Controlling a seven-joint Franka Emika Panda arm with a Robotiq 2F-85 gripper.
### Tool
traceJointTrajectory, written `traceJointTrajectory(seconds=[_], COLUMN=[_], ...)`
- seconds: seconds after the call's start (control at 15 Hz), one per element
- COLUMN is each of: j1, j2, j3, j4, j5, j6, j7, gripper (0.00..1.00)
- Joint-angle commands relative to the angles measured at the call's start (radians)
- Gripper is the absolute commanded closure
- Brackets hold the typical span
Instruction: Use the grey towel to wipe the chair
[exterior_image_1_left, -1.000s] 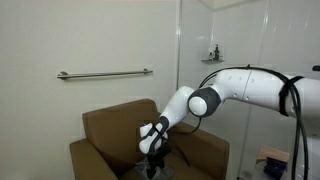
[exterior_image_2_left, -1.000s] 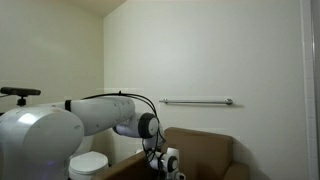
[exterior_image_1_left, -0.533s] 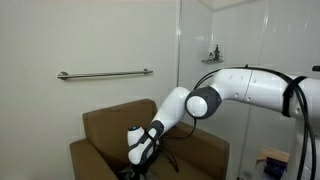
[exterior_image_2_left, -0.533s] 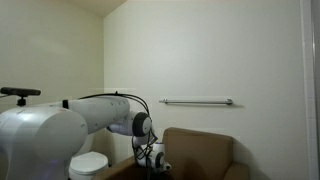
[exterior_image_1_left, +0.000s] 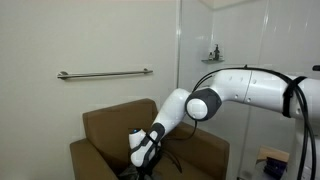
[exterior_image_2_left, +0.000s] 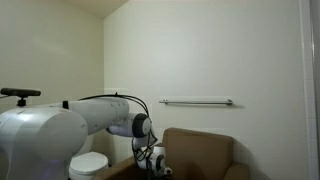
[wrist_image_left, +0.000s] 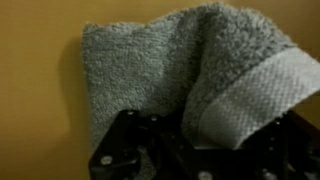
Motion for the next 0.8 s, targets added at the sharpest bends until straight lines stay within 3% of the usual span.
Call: traceJointTrajectory(seconds=[0.0,0.4,0.73], j1=[-0.074,-0.141,-0.121], j2=[0.0,0.012,-0.059], j3=[-0.036,-0.075,-0.017], j4=[-0.04,-0.005,-0.143], j5=[0.041,0.076,0.076], j6=[-0.096,-0.225,-0.236], j7=[0.013,0.044,-0.012], gripper=[0.97,0.97,0.97])
